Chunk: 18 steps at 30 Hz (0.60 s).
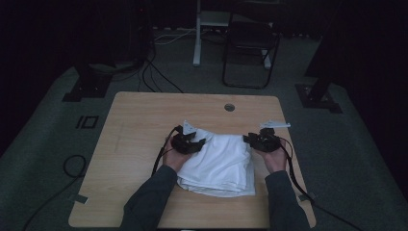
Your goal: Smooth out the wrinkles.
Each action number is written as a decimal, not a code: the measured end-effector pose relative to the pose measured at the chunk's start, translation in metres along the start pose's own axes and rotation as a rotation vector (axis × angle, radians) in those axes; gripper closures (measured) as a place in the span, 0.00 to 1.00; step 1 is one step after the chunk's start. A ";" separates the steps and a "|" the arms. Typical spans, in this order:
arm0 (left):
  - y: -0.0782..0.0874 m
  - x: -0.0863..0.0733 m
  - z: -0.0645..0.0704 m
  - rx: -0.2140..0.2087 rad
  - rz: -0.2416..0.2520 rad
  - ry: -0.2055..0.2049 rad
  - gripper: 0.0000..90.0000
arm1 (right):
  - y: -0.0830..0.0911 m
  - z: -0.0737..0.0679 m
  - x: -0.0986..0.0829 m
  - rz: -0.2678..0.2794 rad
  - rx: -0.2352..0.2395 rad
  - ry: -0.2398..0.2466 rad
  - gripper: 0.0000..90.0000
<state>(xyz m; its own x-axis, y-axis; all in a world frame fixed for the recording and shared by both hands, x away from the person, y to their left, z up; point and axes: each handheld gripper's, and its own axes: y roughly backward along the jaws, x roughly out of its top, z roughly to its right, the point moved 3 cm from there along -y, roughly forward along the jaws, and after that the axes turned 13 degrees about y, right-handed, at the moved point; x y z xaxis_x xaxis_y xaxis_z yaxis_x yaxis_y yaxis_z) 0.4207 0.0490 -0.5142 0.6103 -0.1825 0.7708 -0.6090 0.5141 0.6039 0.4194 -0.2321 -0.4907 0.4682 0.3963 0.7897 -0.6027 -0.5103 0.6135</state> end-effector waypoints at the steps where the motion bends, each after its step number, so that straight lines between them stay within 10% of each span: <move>1: -0.001 -0.002 0.001 0.008 -0.002 0.004 0.55 | 0.000 0.000 -0.001 -0.007 0.004 0.006 0.90; 18: -0.005 -0.015 0.008 0.046 0.001 0.063 0.58 | 0.035 0.002 -0.030 0.020 -0.061 -0.036 0.95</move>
<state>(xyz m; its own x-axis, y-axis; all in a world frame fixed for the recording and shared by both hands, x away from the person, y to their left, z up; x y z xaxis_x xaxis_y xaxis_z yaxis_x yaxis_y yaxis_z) 0.4108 0.0427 -0.5272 0.6398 -0.1279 0.7578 -0.6312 0.4749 0.6132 0.3856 -0.2634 -0.4932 0.4775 0.3585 0.8021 -0.6499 -0.4703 0.5971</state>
